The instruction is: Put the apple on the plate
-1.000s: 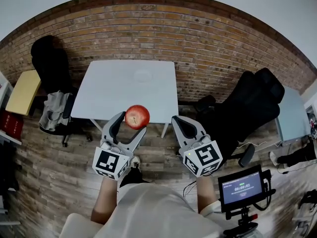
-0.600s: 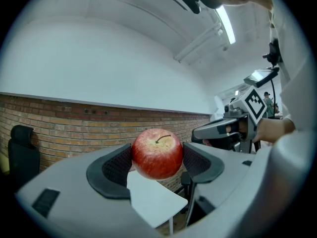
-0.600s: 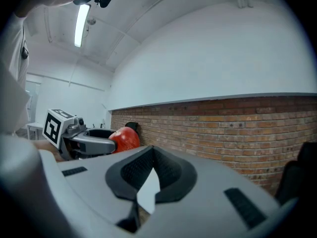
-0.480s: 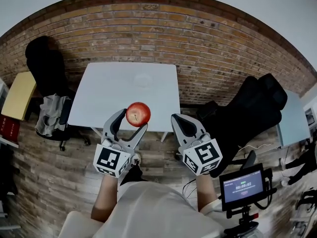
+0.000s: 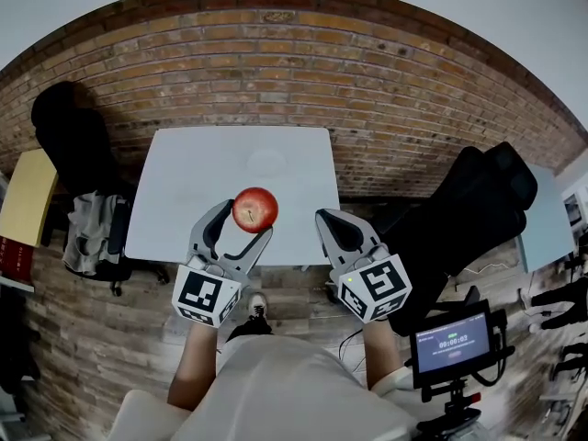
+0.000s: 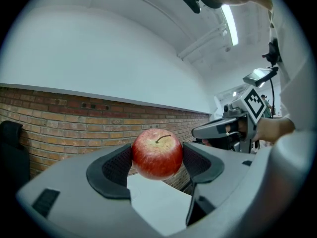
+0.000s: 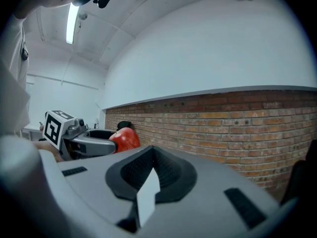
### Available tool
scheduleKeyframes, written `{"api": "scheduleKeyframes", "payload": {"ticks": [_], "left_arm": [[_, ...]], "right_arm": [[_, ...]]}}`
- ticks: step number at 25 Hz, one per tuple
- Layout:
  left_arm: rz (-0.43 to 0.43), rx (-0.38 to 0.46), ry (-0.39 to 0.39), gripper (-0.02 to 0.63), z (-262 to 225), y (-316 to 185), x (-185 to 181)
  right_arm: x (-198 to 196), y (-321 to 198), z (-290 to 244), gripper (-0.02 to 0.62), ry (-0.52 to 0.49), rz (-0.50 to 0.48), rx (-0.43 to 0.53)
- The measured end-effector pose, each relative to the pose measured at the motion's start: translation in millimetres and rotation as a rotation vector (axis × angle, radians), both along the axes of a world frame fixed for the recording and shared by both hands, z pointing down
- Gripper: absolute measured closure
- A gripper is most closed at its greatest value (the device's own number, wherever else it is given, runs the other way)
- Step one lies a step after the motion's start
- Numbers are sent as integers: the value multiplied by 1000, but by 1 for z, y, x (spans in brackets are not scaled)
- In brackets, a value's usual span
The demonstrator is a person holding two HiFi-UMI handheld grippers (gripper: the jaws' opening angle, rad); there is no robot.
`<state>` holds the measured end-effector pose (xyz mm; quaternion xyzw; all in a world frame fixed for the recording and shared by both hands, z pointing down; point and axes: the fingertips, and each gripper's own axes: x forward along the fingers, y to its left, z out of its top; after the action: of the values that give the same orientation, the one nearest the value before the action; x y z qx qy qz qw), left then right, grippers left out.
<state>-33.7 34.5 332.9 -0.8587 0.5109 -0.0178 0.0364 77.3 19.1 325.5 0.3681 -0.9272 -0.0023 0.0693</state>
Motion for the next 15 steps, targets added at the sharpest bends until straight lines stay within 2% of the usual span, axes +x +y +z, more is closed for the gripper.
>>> {"api": "scheduleKeyframes", "payload": {"ticks": [15], "left_arm": [[59,-40,-2,278,14,-76,-51]], "right_arm": [[-57,-71,15,594,-6,34,-46]]}}
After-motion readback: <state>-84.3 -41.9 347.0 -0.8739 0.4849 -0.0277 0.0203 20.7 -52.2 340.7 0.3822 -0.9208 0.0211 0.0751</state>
